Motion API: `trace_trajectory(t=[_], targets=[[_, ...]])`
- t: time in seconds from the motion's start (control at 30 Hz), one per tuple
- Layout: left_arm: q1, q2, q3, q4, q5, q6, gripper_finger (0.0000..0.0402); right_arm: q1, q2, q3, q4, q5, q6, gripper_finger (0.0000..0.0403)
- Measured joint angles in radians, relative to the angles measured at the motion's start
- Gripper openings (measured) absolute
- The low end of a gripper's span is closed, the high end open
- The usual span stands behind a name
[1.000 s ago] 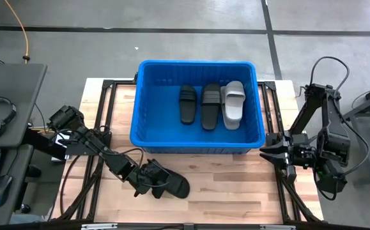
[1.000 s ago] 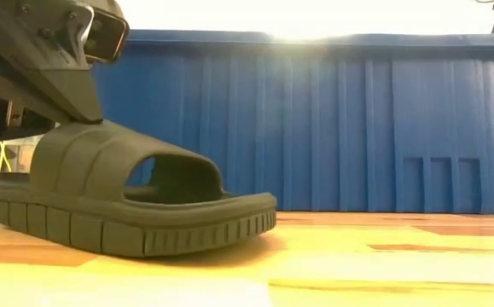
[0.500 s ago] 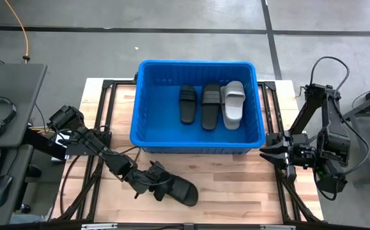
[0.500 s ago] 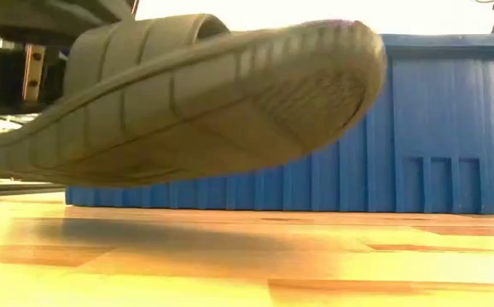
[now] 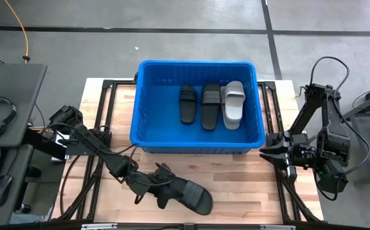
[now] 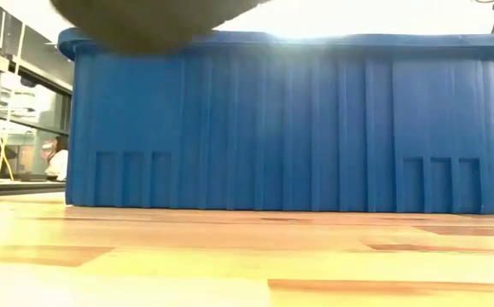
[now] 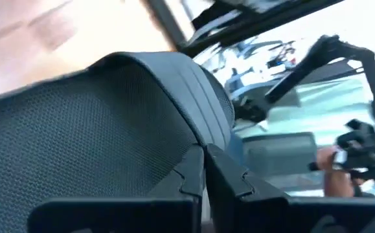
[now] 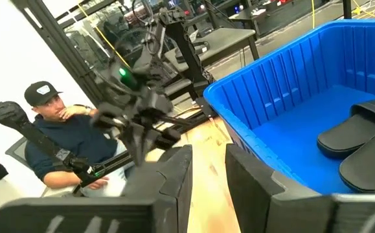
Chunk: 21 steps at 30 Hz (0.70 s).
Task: Pick and place slides into bin
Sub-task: Put the black slide into the blue bin
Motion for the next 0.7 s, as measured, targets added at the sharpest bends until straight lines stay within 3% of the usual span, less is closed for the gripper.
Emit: trace_trajectory(t=[0.2, 0.47, 0.57, 0.7], targets=[[0.001, 0.000, 0.170, -0.097, -0.122, 0.141, 0.0000, 0.000, 0.000, 0.000, 0.017, 0.008, 0.000, 0.0083], [0.068, -0.001, 0.435, -0.381, -0.271, 0.376, 0.0000, 0.000, -0.001, 0.000, 0.129, 0.190, 0.049, 0.0085], [0.106, -0.002, 0.513, -0.452, -0.304, 0.460, 0.0000, -0.014, -0.001, 0.000, 0.129, 0.196, 0.128, 0.0112], [0.156, -0.002, 0.595, -0.493, -0.326, 0.566, 0.0000, -0.047, -0.003, 0.000, 0.129, 0.210, 0.241, 0.0182]])
